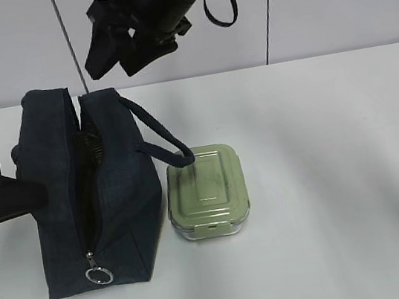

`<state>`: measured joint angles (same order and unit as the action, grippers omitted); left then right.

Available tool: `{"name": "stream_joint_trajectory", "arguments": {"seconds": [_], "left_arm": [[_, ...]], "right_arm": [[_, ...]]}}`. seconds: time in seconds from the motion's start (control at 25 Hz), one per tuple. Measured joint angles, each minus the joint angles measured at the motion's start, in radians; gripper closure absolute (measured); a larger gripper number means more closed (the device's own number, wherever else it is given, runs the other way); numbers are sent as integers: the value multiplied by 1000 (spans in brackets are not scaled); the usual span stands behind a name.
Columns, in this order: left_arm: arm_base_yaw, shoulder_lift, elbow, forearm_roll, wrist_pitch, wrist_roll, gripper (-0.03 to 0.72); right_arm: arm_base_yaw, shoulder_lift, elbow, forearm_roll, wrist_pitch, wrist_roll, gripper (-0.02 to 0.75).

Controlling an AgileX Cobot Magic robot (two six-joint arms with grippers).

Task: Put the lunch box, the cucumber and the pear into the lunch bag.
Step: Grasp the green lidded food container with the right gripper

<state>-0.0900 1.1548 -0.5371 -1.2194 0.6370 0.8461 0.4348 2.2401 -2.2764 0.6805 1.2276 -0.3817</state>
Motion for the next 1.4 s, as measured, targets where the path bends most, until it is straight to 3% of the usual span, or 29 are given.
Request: {"name": "stream_joint_trajectory", "arguments": {"seconds": [0.24, 0.64, 0.84, 1.0, 1.4], "left_arm": [[0, 0, 0, 0, 0, 0, 701], [0, 0, 0, 0, 0, 0, 701], [0, 0, 0, 0, 0, 0, 701], [0, 0, 0, 0, 0, 0, 701], [0, 0, 0, 0, 0, 0, 701]], "right_arm": [[-14, -78, -2, -228, 17, 116, 236], [-227, -253, 67, -242, 21, 168, 278], [-347, -276, 220, -175, 21, 138, 288], [-405, -276, 391, -19, 19, 20, 288], [-428, -276, 821, 308, -16, -319, 289]]}}
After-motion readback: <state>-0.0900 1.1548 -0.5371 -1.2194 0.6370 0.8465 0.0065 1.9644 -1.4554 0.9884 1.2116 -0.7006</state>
